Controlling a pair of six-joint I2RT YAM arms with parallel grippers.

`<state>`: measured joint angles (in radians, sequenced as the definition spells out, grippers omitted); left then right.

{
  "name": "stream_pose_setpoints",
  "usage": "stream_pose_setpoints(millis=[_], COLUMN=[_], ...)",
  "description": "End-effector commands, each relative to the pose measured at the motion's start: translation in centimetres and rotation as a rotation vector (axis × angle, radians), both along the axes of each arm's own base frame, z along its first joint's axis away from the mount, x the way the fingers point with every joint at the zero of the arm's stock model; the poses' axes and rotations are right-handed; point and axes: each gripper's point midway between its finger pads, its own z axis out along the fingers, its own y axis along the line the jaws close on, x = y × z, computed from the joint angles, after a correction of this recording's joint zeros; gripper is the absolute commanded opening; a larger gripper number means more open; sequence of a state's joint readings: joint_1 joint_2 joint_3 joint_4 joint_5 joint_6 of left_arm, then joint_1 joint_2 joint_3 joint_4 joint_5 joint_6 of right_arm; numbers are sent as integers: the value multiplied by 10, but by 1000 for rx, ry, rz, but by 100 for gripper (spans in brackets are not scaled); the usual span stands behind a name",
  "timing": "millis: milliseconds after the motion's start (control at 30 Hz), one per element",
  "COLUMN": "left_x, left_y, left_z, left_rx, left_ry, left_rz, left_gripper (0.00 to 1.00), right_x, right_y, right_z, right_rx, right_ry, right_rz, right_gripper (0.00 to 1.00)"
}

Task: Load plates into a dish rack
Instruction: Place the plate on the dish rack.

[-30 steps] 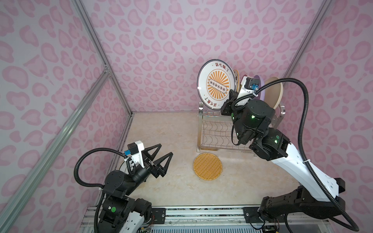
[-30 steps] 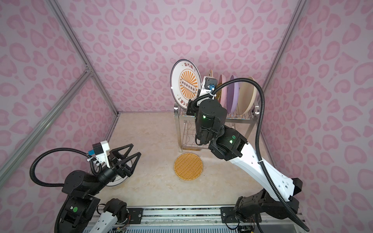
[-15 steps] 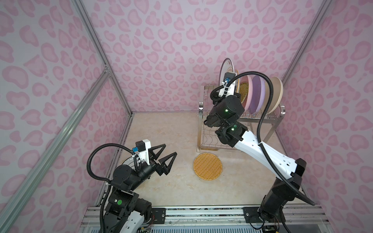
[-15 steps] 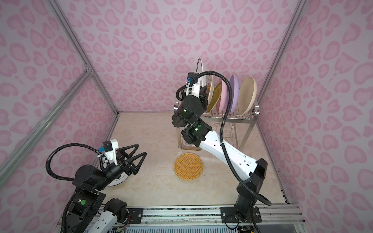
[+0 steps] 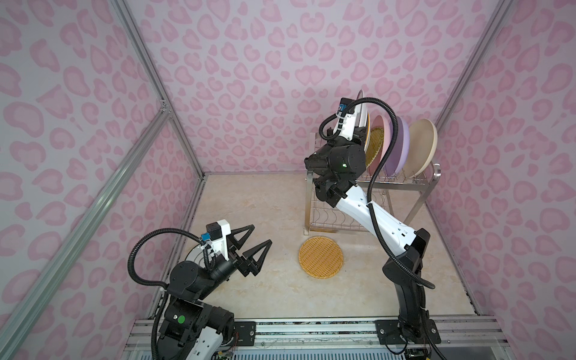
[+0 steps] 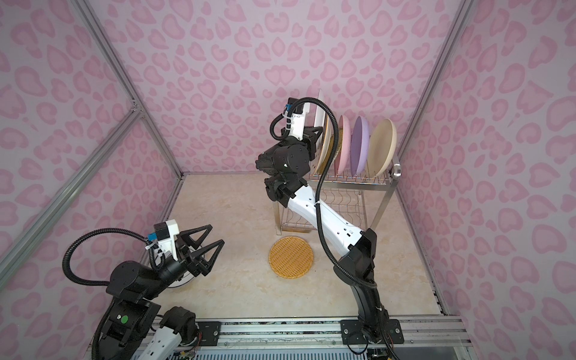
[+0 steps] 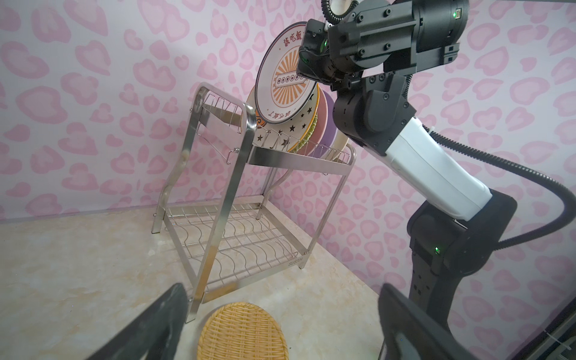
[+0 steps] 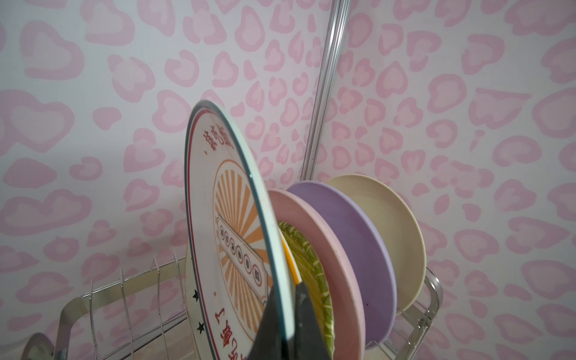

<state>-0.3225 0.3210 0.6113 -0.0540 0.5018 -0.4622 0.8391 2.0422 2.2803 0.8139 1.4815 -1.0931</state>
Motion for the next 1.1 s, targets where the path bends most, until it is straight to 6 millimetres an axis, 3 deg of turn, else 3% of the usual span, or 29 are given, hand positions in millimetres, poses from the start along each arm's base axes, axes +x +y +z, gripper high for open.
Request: stream_pose_setpoints(millis=[0, 100, 167, 233, 500, 800, 1067], left_x=[-4, -5, -5, -6, -4, -1, -2], left_y=[0, 0, 1, 1, 2, 2, 2], left_z=[5, 5, 4, 5, 3, 1, 1], left_rx=[7, 8, 8, 8, 13, 16, 13], left_ry=[-32, -34, -32, -35, -28, -20, -19], left_rz=[-7, -5, -5, -1, 6, 13, 10], left_gripper=[97, 97, 97, 97, 97, 97, 97], right_x=[2, 10, 23, 26, 32, 18, -1], right_y=[3, 9, -15, -31, -10, -1, -4], right_z=[-1, -6, -23, -29, -42, -30, -4], right_rx=[-23, -52, 146, 121, 78, -29, -68], right_ry=[12, 15, 43, 57, 70, 75, 38], right_rz=[5, 142, 292, 238, 268, 162, 87], right_gripper=[0, 0, 0, 0, 0, 0, 0])
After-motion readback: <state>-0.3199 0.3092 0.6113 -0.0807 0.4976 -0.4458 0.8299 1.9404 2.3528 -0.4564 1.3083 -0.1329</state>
